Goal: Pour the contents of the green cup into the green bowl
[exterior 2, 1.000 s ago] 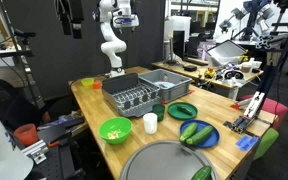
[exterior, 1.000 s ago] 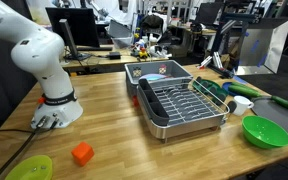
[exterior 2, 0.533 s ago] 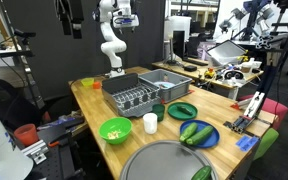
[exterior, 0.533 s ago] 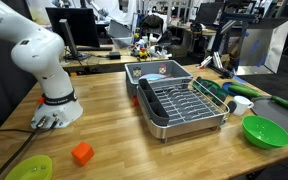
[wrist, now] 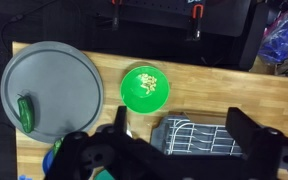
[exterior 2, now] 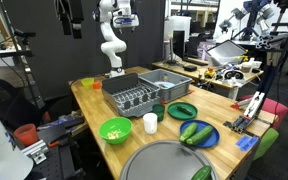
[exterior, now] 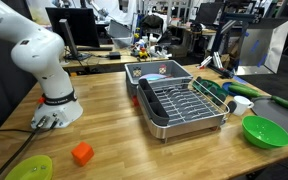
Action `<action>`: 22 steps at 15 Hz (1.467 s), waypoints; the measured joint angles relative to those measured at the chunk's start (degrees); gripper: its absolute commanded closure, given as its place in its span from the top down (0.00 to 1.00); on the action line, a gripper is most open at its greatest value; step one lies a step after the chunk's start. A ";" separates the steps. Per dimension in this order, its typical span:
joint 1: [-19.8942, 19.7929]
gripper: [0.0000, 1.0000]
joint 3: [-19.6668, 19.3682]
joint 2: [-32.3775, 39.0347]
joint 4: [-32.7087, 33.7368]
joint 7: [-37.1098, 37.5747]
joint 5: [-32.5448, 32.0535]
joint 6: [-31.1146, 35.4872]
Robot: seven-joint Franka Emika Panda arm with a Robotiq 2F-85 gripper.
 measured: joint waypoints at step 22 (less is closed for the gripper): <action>-1.38 1.00 -2.01 23.64 6.80 1.67 3.60 9.65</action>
